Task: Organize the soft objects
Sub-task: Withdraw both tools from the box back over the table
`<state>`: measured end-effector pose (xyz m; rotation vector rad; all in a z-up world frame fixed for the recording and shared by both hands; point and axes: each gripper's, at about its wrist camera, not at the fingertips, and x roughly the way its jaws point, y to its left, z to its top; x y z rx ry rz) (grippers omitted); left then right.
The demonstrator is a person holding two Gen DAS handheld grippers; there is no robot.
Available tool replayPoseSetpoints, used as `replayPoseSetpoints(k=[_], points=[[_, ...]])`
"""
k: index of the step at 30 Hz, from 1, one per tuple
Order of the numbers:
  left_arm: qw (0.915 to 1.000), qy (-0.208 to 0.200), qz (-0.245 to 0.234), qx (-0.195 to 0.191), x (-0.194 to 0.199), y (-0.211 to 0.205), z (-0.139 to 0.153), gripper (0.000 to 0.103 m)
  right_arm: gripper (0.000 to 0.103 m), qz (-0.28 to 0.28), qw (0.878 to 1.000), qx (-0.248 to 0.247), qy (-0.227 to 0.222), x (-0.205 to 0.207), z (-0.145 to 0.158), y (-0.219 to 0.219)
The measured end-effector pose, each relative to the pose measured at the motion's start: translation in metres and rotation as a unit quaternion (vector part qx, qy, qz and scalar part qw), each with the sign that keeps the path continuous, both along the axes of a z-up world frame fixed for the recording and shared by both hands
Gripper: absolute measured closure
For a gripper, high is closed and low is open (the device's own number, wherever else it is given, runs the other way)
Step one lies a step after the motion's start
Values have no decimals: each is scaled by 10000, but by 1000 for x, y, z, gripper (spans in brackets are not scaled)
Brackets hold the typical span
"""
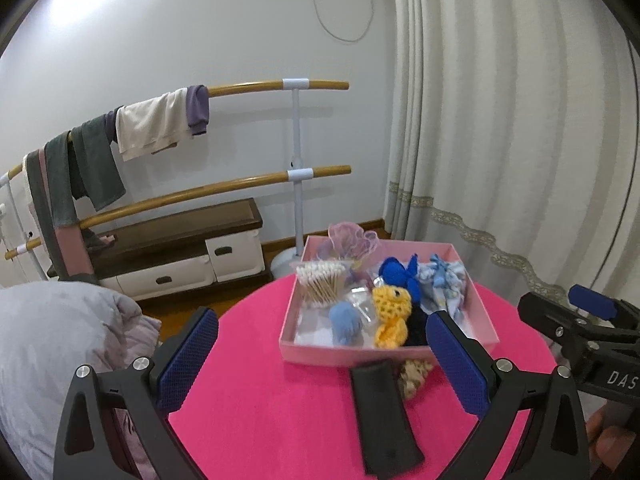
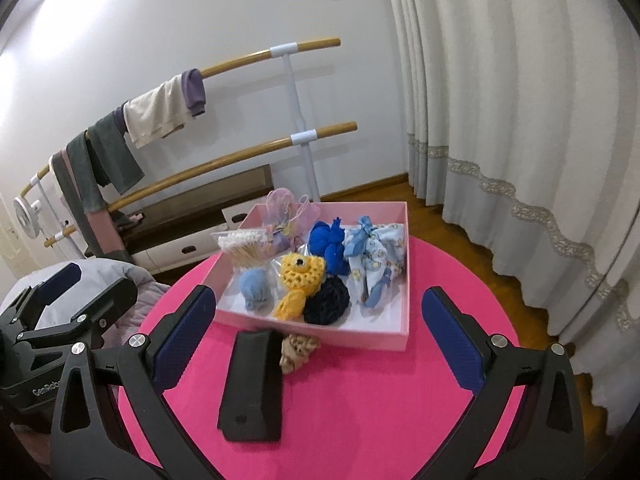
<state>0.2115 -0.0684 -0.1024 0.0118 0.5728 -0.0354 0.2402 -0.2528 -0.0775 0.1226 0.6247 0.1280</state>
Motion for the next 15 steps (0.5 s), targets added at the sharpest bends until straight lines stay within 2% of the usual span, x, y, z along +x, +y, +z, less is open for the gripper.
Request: replayPoseSetpoints(k=[6,15], points=[[9999,94,16,-32,-53,6,2,0,0,-39,10000,27,-57,-42,-5,-1],[9985,500,134,-194,-99,17,-4,0,0,-41,10000,31,27,-86,-23,4]])
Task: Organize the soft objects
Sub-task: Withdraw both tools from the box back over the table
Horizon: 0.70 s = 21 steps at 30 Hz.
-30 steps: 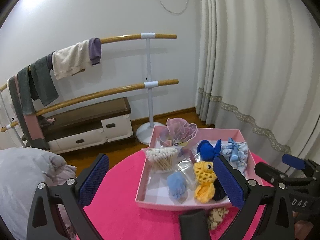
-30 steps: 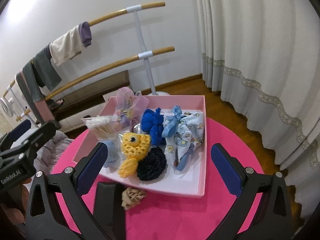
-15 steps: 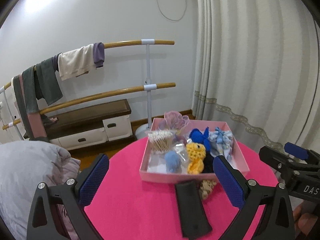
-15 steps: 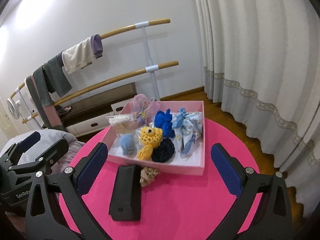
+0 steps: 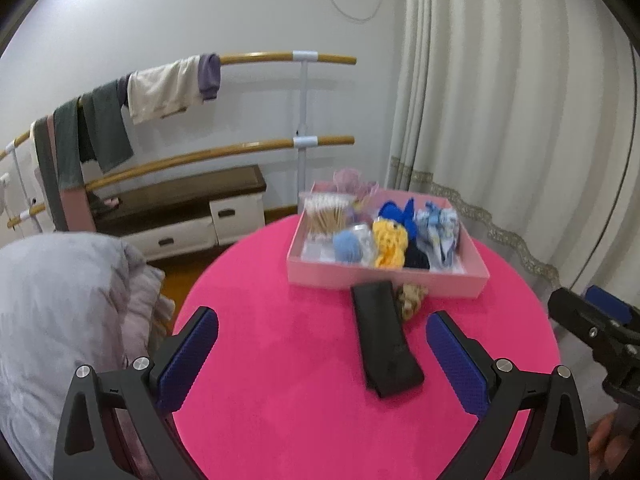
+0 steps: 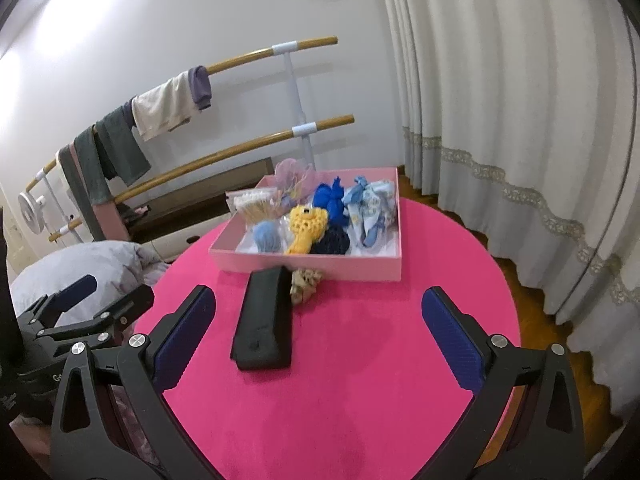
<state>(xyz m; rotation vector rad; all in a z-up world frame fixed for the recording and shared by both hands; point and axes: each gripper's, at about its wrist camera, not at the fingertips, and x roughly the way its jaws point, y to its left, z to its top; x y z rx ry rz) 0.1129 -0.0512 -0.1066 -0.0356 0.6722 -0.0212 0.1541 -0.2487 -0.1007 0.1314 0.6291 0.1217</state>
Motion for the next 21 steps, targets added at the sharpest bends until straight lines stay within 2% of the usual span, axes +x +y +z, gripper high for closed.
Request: replayPoseSetpoints(k=[8,14,21], points=[[9996,262,16,-34,-14,-1,-3,0,0,-33,9999,69,128,-13,-17,-3],[9990,435,-34,-10,-2,-6,-9,0,0,-93,9997,120,204,-10,-24,-8],[9971,752,-122,11,29,-18,-25,0,0,-162,9991,168,368,6,-37,-16]])
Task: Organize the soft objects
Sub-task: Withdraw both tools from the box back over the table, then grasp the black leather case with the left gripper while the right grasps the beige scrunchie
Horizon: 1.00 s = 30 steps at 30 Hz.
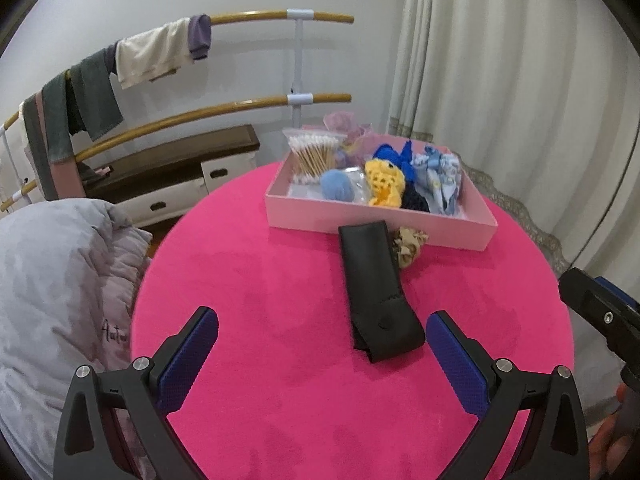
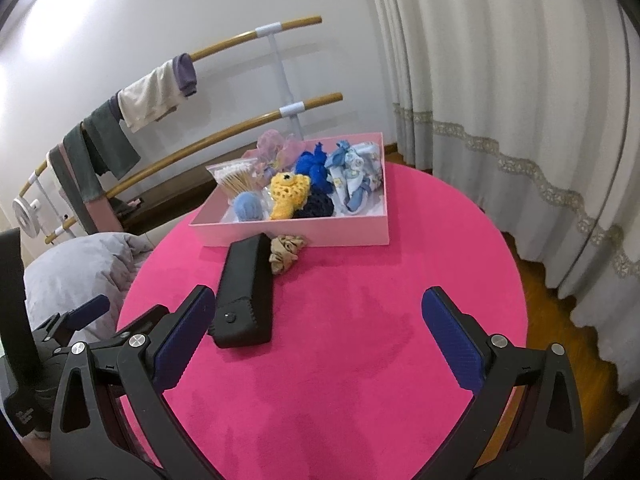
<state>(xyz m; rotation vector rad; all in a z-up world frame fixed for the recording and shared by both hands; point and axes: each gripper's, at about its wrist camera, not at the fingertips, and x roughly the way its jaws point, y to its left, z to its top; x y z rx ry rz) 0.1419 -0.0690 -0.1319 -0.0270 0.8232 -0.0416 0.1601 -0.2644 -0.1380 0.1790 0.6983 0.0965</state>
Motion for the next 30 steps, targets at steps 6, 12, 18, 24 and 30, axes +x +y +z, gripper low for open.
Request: replayPoseSetpoints(k=[6,12,18,24,30], points=[[9993,337,-137,41,41,-16,-29,0,0,-64,9998,46,172,17,-15,-10],[9971,750,-88,125,88,-29,-69,0,0,-135,9992,119,355,31,-32,-22],[9957,919,92,94,121,-32,-100,5,0,-165,9984,155,520,48,-46,-28],[9974,720,38,57,130,-25,-100,49,0,-88,9975,211,670,66,-59,-23],[9974,720,-55,36,132,-11,-100,64,0,44,9968,235,767,83,-70,-9]])
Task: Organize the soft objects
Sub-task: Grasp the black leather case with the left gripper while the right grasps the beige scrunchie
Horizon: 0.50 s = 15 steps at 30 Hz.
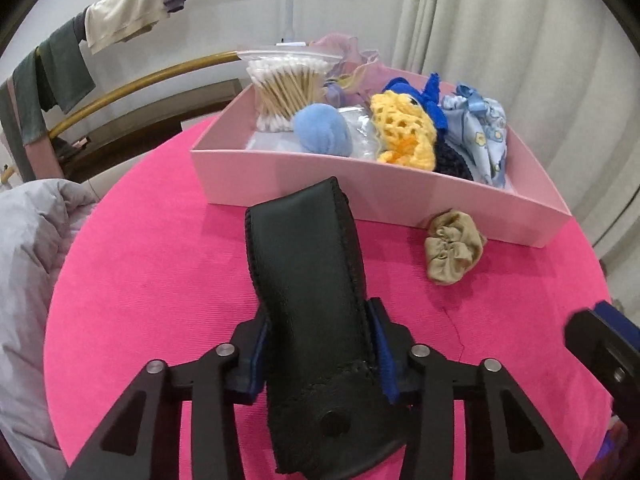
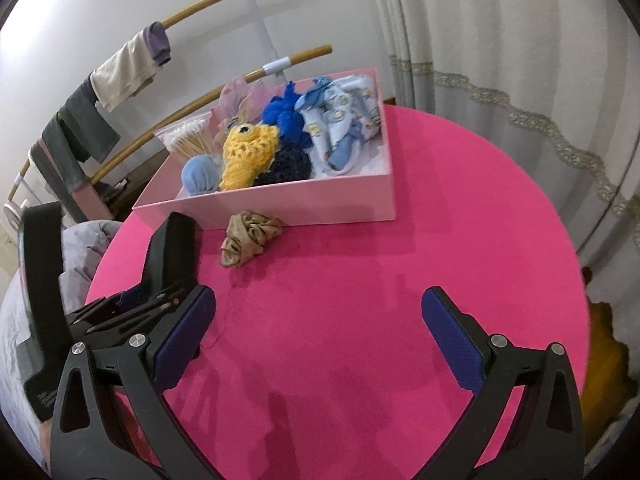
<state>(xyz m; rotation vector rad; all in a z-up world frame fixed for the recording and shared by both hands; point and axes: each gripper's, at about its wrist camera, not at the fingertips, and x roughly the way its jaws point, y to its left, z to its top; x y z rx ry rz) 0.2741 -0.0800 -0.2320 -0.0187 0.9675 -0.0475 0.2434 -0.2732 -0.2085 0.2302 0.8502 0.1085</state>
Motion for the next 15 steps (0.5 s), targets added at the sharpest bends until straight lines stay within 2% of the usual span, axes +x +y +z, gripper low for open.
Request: replayPoseSetpoints(k=[8,9,11,15], points=[[9984,-259,309,388,-9,19,7,64,4,261,9996,-75,86,36,-9,36],[9983,-273,332,402,-9,21,7,64,8,282,9995,-97,102,41,-11,40],[9981,-277,361,423,-10,24,6,64,23,343,9992,-131,159,50,-15,48],[9986,-206,369,331,-14,29,3,64,34,419,9982,-284,321,69,-29,64]])
